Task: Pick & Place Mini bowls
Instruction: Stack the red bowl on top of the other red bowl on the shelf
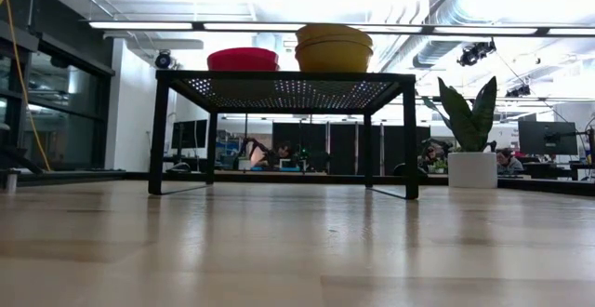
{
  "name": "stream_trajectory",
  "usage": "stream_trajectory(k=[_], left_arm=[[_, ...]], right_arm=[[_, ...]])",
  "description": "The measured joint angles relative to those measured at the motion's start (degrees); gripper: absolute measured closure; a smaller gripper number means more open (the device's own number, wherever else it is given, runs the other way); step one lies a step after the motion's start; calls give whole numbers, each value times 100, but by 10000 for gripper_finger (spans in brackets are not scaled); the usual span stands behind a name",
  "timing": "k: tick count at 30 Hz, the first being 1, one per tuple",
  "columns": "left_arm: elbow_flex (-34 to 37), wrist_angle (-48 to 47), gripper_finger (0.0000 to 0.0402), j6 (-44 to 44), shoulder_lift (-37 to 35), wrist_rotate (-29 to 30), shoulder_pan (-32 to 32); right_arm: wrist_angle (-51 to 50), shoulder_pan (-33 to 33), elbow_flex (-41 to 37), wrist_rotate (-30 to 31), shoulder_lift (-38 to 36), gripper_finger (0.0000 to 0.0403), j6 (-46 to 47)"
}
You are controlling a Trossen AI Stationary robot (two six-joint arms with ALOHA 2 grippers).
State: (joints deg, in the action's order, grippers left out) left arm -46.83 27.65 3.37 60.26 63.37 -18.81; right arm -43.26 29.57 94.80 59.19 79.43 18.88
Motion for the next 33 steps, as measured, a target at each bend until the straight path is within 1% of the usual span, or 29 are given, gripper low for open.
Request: stream_trajectory(k=[3,6,8,10,12,15,18,20,22,24,28,33], left_arm=[[-2,-569,401,-325,-323,3,0],[-2,-1147,401,-800,-579,-31,2],[-8,-1625,401,-1108,-767,-196,2],[-181,-2326,401,-1583,-878,-372,4],[-474,-3333,401,-2125,-903,-541,4],[-1083,-5071,401,-2881,-868,-991,7],[-1844,-6690,401,-3532,-649,-1395,68],[-2321,-7612,401,-3783,-405,-1663,193],[-2800,-8245,401,-3951,-167,-1969,344],[-3248,-8873,401,-3966,-6,-2407,547],[-3984,-9635,401,-3794,407,-3310,1083],[-4480,-9865,401,-3442,760,-4395,1831]], right_arm=[[-486,75,-2,-67,-94,220,465],[-861,102,-2,-270,-128,220,793],[-1063,101,-2,-417,-117,220,941],[-1236,99,-4,-595,-112,220,1067],[-1319,97,-4,-725,-115,220,1115],[-1393,97,-4,-808,-117,220,1104],[-1441,97,-4,-964,-117,220,1084],[-1472,97,-4,-1122,-117,220,1079],[-1507,97,-4,-1283,-114,220,1073],[-1524,97,-4,-1411,-114,220,1073],[-1671,97,-4,-1599,-114,220,1073],[-1867,97,-4,-1917,-114,220,1127]])
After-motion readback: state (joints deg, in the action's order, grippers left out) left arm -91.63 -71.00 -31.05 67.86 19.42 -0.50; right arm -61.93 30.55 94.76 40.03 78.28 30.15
